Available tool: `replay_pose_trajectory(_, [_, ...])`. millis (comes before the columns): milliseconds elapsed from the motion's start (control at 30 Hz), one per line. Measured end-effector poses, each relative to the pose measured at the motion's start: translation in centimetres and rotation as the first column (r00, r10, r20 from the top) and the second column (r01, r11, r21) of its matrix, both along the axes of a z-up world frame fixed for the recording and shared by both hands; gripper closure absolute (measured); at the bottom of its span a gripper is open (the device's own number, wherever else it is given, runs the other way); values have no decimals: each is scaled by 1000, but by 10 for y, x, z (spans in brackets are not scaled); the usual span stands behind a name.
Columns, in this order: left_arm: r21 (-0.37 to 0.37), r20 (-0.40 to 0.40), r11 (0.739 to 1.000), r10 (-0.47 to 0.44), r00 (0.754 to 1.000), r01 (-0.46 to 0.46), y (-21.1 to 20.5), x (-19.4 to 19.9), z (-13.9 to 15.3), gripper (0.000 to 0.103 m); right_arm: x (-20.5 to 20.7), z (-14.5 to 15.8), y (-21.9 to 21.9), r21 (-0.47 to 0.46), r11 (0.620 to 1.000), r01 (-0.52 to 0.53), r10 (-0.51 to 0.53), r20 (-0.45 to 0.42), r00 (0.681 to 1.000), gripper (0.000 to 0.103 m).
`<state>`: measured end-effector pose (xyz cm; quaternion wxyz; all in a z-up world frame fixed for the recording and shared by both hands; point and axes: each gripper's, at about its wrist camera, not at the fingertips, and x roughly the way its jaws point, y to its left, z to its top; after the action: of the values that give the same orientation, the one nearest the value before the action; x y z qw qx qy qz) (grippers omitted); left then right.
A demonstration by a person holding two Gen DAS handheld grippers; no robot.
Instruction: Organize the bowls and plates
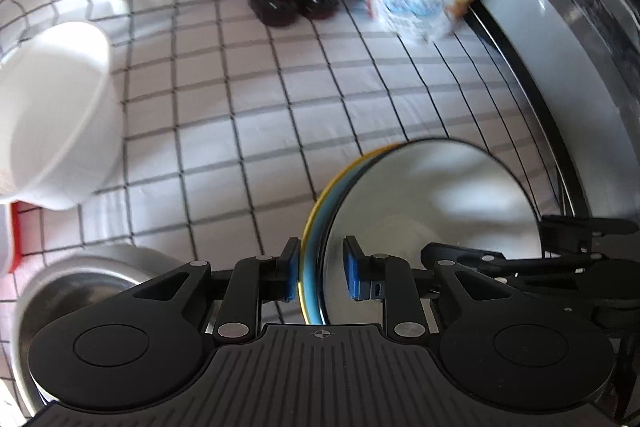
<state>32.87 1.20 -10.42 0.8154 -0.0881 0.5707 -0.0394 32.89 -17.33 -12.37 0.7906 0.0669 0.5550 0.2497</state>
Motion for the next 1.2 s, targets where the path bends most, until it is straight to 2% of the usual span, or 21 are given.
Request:
replay_pose_trajectory(167, [17, 1, 1000, 23, 1000, -23, 6, 5, 0, 78, 8, 7, 15, -26, 999, -34, 36, 67, 997, 50])
replay_pose_trajectory(533, [-18, 22, 1000, 13, 1000, -13, 3, 4, 4, 80, 8, -6, 4, -40, 999, -16, 17, 22, 1000, 51])
replay_pose_trajectory(800, [-7, 15, 1000, 7, 1000, -7, 2, 6, 3, 80, 4, 0, 3, -54, 998, -14, 16, 41, 999, 51])
replay_pose_trajectory(900, [-11, 15, 1000, 8, 1000, -7, 5, 3, 6, 82, 0, 8, 4, -93, 996, -11, 18, 77, 997, 51])
replay_pose_trajectory(1067, [-96, 40, 995, 33, 999, -29, 23, -13, 21, 82, -7, 31, 7, -178, 984, -13, 45, 183, 982, 47])
replay_pose_trajectory(1200, [-178, 89, 983, 67, 994, -50, 45, -34, 34, 80, -11, 55, 14, -182, 983, -18, 66, 261, 963, 43])
